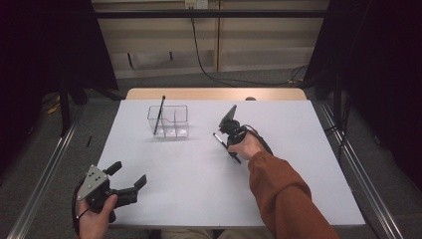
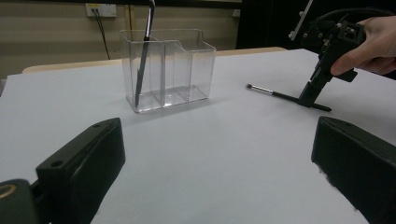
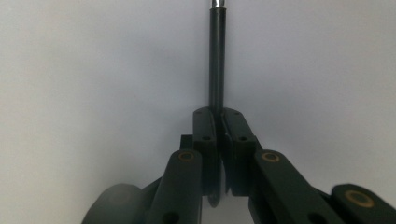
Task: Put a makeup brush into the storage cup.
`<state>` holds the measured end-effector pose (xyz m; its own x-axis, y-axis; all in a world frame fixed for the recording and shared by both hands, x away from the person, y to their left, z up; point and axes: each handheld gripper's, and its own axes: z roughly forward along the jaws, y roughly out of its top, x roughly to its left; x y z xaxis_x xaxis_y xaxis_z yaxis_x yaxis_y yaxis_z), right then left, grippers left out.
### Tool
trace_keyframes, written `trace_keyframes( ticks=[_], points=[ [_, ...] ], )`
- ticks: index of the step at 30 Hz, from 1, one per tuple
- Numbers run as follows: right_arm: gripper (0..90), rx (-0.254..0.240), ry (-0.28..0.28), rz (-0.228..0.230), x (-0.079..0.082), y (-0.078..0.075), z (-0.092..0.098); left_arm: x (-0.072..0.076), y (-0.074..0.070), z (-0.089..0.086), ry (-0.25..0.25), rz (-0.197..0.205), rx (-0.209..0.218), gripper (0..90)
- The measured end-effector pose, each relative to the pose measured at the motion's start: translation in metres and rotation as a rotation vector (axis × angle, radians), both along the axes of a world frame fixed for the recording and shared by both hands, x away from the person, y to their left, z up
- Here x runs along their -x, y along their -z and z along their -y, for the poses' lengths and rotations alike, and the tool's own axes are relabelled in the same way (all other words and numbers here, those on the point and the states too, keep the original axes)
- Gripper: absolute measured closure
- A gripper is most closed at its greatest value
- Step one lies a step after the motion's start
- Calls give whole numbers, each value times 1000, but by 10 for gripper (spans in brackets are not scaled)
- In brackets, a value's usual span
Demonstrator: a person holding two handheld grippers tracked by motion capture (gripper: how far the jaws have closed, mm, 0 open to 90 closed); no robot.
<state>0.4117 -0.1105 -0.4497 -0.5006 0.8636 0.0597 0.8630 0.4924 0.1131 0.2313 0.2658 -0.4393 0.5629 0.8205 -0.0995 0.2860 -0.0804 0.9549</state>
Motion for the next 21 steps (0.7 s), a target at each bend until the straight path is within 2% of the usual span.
trace_keyframes(
  ticks=[3,9,13,21],
  points=[
    [846,-6,2,5,1,0,1,0,0,0,1,-3,3,27],
    [846,-47,4,37,2,-2,6,0,1,1,8,-8,10,27],
    [846,-91,1,68,7,-8,8,0,1,-1,-14,-4,14,28],
    [846,-157,20,99,9,-8,22,1,1,-4,-23,0,5,28]
  ],
)
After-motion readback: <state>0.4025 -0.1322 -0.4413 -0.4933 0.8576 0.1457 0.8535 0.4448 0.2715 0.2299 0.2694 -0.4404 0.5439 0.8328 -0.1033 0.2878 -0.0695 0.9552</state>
